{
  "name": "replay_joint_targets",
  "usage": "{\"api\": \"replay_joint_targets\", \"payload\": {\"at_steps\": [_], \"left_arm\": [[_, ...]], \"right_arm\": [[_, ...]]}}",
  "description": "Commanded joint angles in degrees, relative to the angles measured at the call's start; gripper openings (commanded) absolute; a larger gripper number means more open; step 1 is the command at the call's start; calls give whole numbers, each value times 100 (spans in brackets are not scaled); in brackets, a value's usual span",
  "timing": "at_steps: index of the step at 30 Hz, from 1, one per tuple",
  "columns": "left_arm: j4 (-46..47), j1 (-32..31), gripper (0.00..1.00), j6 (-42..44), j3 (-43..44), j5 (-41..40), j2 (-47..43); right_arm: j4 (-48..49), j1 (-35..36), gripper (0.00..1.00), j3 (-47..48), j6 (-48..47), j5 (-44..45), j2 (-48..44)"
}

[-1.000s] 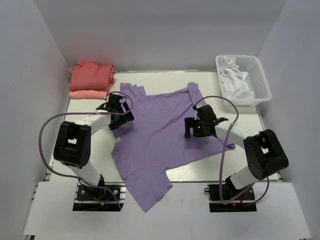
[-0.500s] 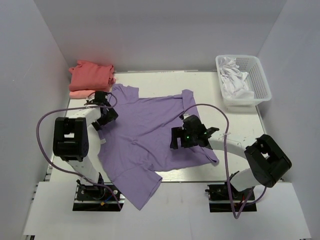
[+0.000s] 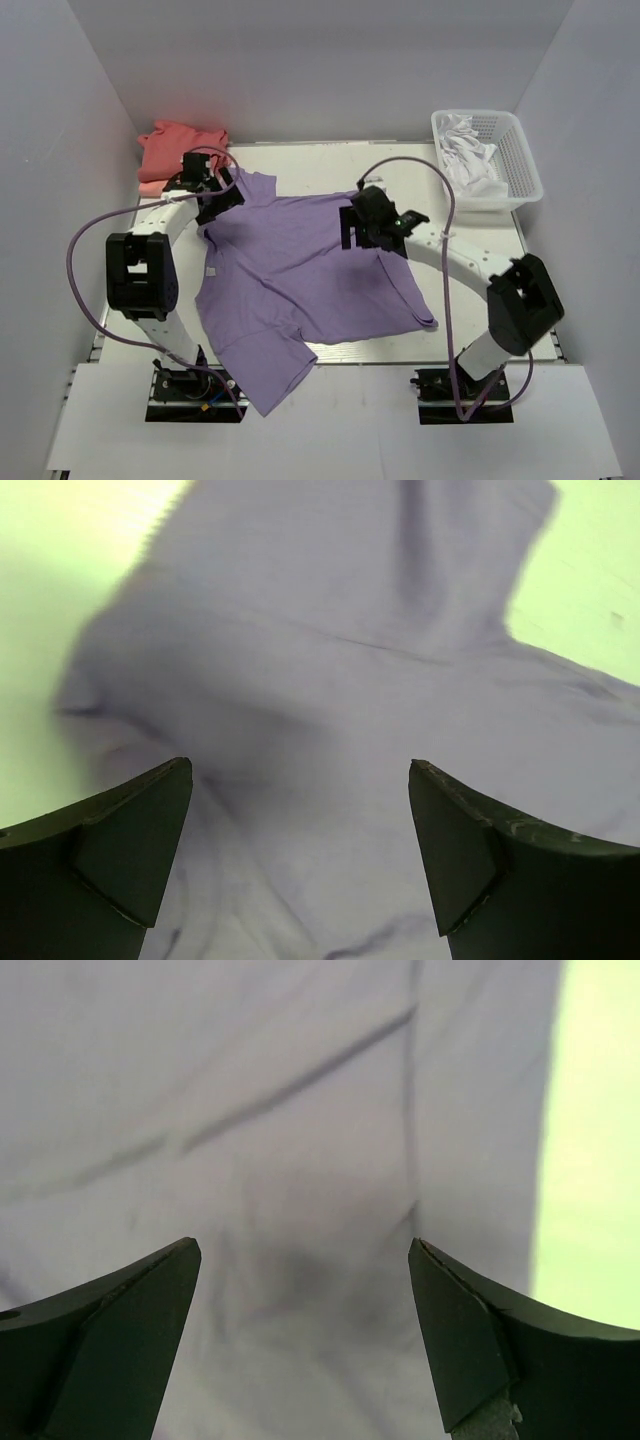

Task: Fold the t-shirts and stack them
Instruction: Flatten out the tshirt

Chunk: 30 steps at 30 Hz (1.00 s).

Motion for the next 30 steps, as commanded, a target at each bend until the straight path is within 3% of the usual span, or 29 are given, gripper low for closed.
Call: {"api": "replay_joint_targets", "payload": {"at_steps": [1, 7, 13, 22, 30], "left_arm": [[304, -145, 99, 87, -159, 633, -268], [-126, -540, 99, 34, 60, -359, 144], [154, -655, 99, 34, 60, -106, 531], [365, -707, 99, -80, -370, -219, 637], [365, -707, 99, -133, -433, -386, 690]], "right_arm": [[-331, -273, 90, 641, -527, 896, 668], [-717, -651, 90, 1749, -1169, 1177, 1872], [-691, -906, 87, 2312, -1425, 843, 2531], [-551, -1012, 79, 2225, -1566, 369, 2744], [-542, -1170, 63, 2163, -1425, 228, 2954]]}}
